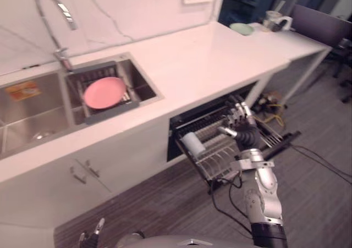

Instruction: Walk over to the sink, pick up the cup, carry it to the dishwasher, place the cup inside the dishwasher, then close the dishwasher door

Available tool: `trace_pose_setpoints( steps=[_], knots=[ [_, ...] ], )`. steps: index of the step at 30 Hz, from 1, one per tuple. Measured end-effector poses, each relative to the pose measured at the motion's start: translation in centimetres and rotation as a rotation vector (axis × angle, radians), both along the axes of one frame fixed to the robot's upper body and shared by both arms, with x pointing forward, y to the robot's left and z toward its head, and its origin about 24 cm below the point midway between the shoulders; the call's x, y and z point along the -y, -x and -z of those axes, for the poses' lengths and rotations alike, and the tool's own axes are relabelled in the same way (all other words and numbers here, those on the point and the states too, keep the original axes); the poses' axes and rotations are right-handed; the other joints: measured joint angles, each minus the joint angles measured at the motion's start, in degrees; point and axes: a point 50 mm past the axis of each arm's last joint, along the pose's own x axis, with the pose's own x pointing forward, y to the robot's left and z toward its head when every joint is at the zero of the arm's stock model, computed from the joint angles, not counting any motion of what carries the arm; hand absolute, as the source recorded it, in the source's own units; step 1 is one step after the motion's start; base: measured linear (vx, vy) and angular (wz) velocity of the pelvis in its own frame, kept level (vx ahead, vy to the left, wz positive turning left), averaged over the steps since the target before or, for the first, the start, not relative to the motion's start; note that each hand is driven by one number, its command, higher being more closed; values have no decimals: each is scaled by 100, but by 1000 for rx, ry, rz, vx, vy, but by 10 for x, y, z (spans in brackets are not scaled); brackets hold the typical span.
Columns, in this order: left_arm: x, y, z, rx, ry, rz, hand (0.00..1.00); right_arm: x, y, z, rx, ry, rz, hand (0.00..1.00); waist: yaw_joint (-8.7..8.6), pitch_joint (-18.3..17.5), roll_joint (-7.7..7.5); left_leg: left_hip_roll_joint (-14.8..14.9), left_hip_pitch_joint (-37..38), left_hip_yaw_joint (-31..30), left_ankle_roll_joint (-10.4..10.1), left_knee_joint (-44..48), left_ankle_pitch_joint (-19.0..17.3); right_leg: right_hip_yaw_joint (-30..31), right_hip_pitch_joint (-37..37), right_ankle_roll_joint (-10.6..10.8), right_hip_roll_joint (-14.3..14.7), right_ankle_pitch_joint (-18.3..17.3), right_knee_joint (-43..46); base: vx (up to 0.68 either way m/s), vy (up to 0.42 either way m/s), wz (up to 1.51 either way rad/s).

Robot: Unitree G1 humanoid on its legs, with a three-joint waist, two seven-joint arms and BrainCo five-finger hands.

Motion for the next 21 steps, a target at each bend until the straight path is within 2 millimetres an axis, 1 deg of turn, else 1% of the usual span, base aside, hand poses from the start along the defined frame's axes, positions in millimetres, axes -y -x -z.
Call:
trace_pose_setpoints(
  steps=[2, 3, 4, 5, 6, 7, 8, 9, 10, 11, 12, 13, 14, 15, 16, 17, 18, 19, 21],
  knots=[
    [2, 8, 2, -36, 4, 10, 0, -3, 0, 2, -3, -32, -1, 0, -5, -2, 19, -95, 177, -21, 56, -117, -1, -2, 99, 35, -121, 46, 139, 20, 183, 11],
    [6, 11, 4, -61, 16, 20, 0, -3, 1, 3, -9, -41, 4, 0, -46, 8, 104, -66, 220, -132, 121, -180, -88, -10, -28, 43, -225, 25, 621, -33, 192, 19],
    [8, 10, 5, -67, 24, 29, 0, -1, 2, 4, -12, -45, 10, 0, -87, 37, 165, -40, 242, -200, 143, -178, -94, -11, -134, 29, -309, -3, 1011, -58, 198, 51],
    [11, 3, 6, -66, 29, 66, 0, 2, 6, 5, -14, -50, 25, 0, -169, 123, 279, -33, 304, -391, 191, -176, -88, 47, -444, -155, -603, -86, 2138, -17, 223, 81],
    [12, -3, 6, -60, 20, 109, 0, 4, 13, 6, -23, -50, 45, 0, -254, 151, 255, -104, 302, -641, 236, -148, -83, 492, -956, -809, -886, -130, 3285, -10, 231, 104],
    [7, -6, 5, -61, 1, 133, 0, 4, 16, 10, -41, -58, 56, 0, -341, 171, 217, -134, 261, -889, 287, -118, -49, 1167, -1262, -671, -782, -414, 3881, 1, 134, 101],
    [2, -9, 3, -59, -14, 149, 0, 4, 20, 13, -52, -65, 65, 0, -408, 160, 165, -139, 209, -1098, 298, -84, -42, 1554, -1393, -483, -590, -723, 4034, 3, 27, 150],
    [-6, -17, 1, -43, -42, 171, 0, 5, 31, 12, -53, -80, 99, 0, -525, 146, -30, -177, -8, -1509, 301, -25, -41, 2195, -1440, -276, -109, -1246, 3846, 13, -46, 162],
    [-9, -18, -1, -41, -54, 174, 0, 6, 37, 8, -35, -80, 114, 0, -567, 139, -144, -222, -112, -1630, 316, -56, -29, 2373, -1431, -198, 108, -1455, 3483, 13, -46, 156],
    [-11, -17, -1, -44, -58, 176, 0, 7, 40, 4, -17, -82, 121, 0, -574, 143, -188, -253, -160, -1672, 328, -74, -16, 2396, -1409, -185, 205, -1505, 3203, 62, -88, 104],
    [-11, -16, -1, -49, -61, 172, 0, 7, 42, -4, 27, -103, 123, 0, -561, 140, -219, -313, -192, -1652, 320, -89, 13, 2390, -1352, -208, 312, -1518, 2599, 76, -99, 73],
    [-11, -9, 0, -64, -63, 164, 0, 7, 42, -9, 59, -113, 120, 0, -529, 141, -220, -341, -185, -1516, 304, -98, 68, 2404, -1291, -313, 370, -1394, 2097, 86, -117, 56],
    [-11, -6, 0, -73, -63, 163, 0, 6, 43, -10, 71, -127, 116, 0, -510, 139, -227, -375, -170, -1470, 305, -81, 83, 2405, -1238, -345, 376, -1253, 1865, 60, -106, 30],
    [-7, -1, 1, -83, -51, 146, 0, 7, 43, -10, 70, -138, 116, 0, -454, 116, -215, -381, -98, -1446, 255, -77, 50, 2408, -1053, -247, 407, -1082, 1646, 77, -97, 12],
    [-2, 2, 2, -77, -38, 117, 0, 5, 43, -11, 79, -148, 109, 0, -420, 90, -61, -305, -23, -1389, 217, -141, 34, 2371, -934, -266, 477, -1067, 1461, 97, -95, 5],
    [1, 3, 2, -73, -31, 102, 0, 3, 42, -11, 81, -150, 102, 0, -424, 83, -34, -276, 5, -1383, 189, -220, 54, 2347, -901, -279, 513, -1052, 1371, 127, -83, 0],
    [6, 2, 2, -59, -18, 77, 0, 1, 42, -11, 79, -152, 95, 0, -433, 15, 100, -215, 103, -1352, 128, -399, 116, 2293, -844, -297, 578, -1010, 1212, 170, -91, 8],
    [9, 1, 2, -49, -10, 69, 0, 0, 42, -11, 77, -156, 90, 0, -438, -14, 163, -149, 104, -1255, 46, -432, 173, 2235, -742, -298, 634, -944, 1069, 184, -107, 8],
    [10, -5, 1, -30, -7, 66, 0, -3, 42, -11, 79, -160, 80, 0, -391, -21, 148, -85, 109, -1230, -24, -432, 136, 2230, -599, -311, 715, -881, 859, 119, -78, -1]
  ],
)
